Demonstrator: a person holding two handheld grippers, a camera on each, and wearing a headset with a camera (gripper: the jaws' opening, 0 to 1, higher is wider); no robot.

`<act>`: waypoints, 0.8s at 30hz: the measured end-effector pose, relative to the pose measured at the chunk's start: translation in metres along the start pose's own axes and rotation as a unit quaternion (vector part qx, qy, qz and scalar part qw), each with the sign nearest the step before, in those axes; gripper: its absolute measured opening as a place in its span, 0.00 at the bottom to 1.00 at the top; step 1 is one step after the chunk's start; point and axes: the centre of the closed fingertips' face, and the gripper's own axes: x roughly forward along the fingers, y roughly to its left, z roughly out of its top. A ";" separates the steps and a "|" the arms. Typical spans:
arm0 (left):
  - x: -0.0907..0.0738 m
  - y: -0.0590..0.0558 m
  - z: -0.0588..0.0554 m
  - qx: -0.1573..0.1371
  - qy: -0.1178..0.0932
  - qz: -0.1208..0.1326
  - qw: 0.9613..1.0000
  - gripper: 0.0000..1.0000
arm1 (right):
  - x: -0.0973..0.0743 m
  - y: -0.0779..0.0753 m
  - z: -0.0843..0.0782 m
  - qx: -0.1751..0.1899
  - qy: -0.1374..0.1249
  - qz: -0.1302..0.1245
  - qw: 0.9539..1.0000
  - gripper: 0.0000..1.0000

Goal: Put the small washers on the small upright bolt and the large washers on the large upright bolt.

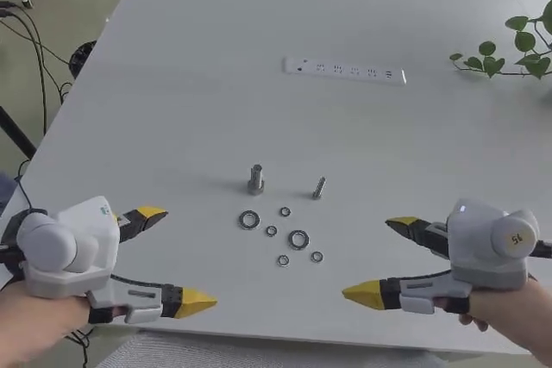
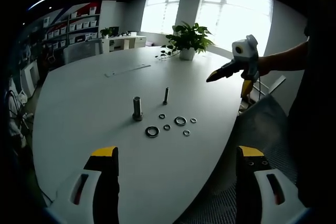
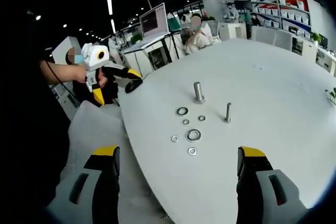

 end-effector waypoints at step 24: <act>-0.001 0.000 0.003 0.002 -0.007 0.001 1.000 0.91 | 0.036 0.001 0.041 -0.043 0.029 0.023 0.998 0.89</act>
